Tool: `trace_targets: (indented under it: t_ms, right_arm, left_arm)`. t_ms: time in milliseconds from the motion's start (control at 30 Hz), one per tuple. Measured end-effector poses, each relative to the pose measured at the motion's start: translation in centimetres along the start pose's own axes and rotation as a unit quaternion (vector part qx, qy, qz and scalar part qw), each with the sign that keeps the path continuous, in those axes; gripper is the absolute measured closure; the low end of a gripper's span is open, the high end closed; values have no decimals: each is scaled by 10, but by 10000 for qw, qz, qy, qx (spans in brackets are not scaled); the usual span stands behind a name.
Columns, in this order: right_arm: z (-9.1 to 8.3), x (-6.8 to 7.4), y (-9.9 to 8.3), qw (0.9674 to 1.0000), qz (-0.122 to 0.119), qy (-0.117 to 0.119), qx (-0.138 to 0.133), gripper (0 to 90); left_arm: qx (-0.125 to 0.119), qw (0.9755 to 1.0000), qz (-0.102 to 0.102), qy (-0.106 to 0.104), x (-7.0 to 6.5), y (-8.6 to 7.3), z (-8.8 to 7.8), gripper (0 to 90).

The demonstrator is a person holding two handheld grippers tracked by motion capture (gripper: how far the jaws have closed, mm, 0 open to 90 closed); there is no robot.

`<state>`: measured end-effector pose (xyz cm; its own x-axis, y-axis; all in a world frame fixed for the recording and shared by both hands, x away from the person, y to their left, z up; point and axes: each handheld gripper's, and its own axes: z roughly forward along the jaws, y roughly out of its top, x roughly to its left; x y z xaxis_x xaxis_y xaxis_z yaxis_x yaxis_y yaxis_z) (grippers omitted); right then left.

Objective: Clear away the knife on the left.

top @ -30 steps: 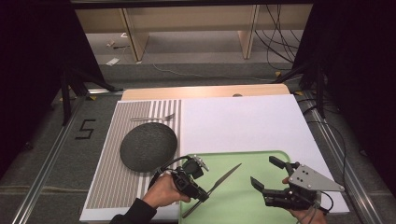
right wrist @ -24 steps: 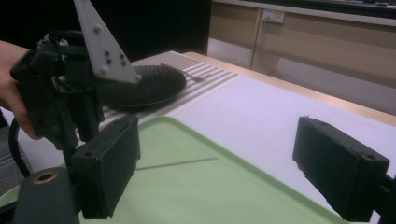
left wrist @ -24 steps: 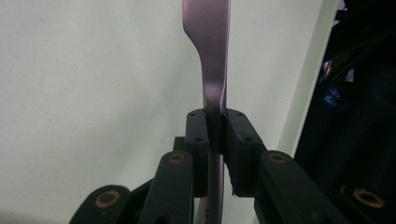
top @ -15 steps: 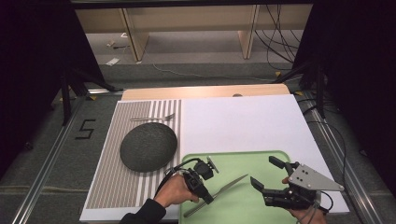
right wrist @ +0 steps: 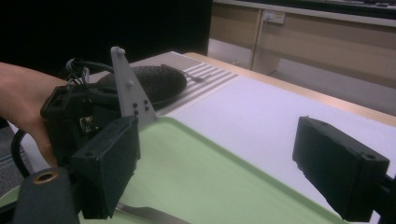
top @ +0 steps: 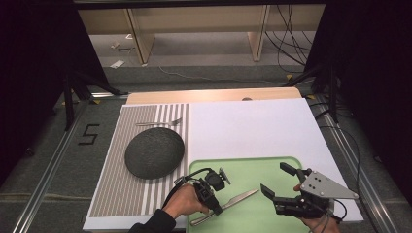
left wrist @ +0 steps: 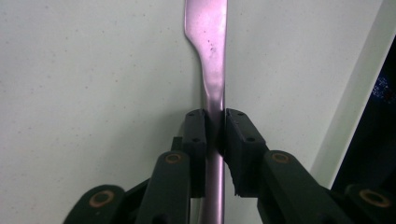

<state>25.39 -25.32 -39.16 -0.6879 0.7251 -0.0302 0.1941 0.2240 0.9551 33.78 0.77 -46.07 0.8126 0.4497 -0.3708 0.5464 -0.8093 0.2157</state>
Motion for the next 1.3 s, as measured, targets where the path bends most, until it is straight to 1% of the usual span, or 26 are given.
trace_targets:
  t_ms: [33,67,100,167,200,233,267,300,367,400,433,467,500,567,633,733,800,867,933,1000,1033,1067,1200,1267,1300]
  right_arm:
    - [0,0,0,10000,4,4,2,159]
    - [0,0,0,10000,5,3,0,159]
    - [0,-1,0,10000,-1,0,-4,159]
    - [0,-1,0,10000,-2,-3,-4,160]
    - [0,-1,0,10000,-2,-2,-6,159]
    - [0,-1,0,10000,2,-2,-2,160]
    - [0,-1,0,10000,3,0,-1,159]
    - [0,0,0,10000,0,-1,-6,160]
    - [0,0,0,10000,-6,2,1,160]
    - [0,0,0,10000,-2,0,-5,160]
    - [0,0,0,10000,-4,-5,-2,160]
    - [-1,-1,0,10000,-12,-25,-10,160]
    - [-1,-1,0,10000,-5,-40,-23,160]
    - [-1,-2,0,10000,9,-57,-51,160]
    - [-1,-2,1,9999,23,-89,-49,160]
    - [-2,-2,1,9999,18,-103,-58,160]
    - [-2,-3,1,9999,22,-119,-58,160]
    - [-2,-2,1,9999,19,-116,-62,160]
    - [-2,-2,1,9999,17,-115,-62,160]
    - [-1,-3,1,9999,18,-119,-49,161]
    - [-1,-2,1,9999,17,-111,-57,160]
    - [-1,-2,0,9999,-2,-105,-65,160]
    - [-1,-2,1,9999,10,-94,-58,160]
    - [-2,-2,1,9999,15,-85,-59,160]
    - [-1,-2,1,9999,19,-79,-63,160]
  left_arm:
    - [-97,9999,26,-6,-1,0,-2,727]
    - [-152,9999,-11,-43,-1,0,-3,668]
    - [-256,9997,-26,-52,-3,1,-7,648]
    - [-479,9988,52,-43,-6,2,-14,589]
    - [-569,9984,68,3,-8,3,-16,551]
    - [-656,9977,152,83,-12,4,-18,525]
    - [-701,9972,225,127,-14,5,-18,496]
    - [-794,9963,271,175,-18,6,-17,465]
    - [-823,9955,381,259,-24,9,-12,410]
    - [-824,9953,426,277,-25,10,-10,410]
    - [-820,9952,455,271,-27,12,-6,415]
    - [-805,9955,450,237,-28,13,-4,442]
    - [-789,9954,504,202,-28,14,-1,471]
    - [-884,9945,539,132,-28,15,2,563]
    - [-988,9932,618,78,-27,16,5,641]
    - [-1019,9926,663,43,-26,17,9,738]
    - [-975,9925,730,52,-26,18,13,789]
    - [-972,9926,731,70,-26,19,18,824]
    - [-975,9925,734,120,-26,21,20,882]
    - [-944,9928,726,125,-27,22,22,896]
    - [-932,9928,725,190,-27,23,23,897]
    - [-948,9928,716,163,-26,23,24,897]
    - [-991,9927,645,231,-23,24,22,898]
    - [-1042,9920,629,341,-22,24,21,898]
    - [-1032,9921,618,361,-21,24,21,898]
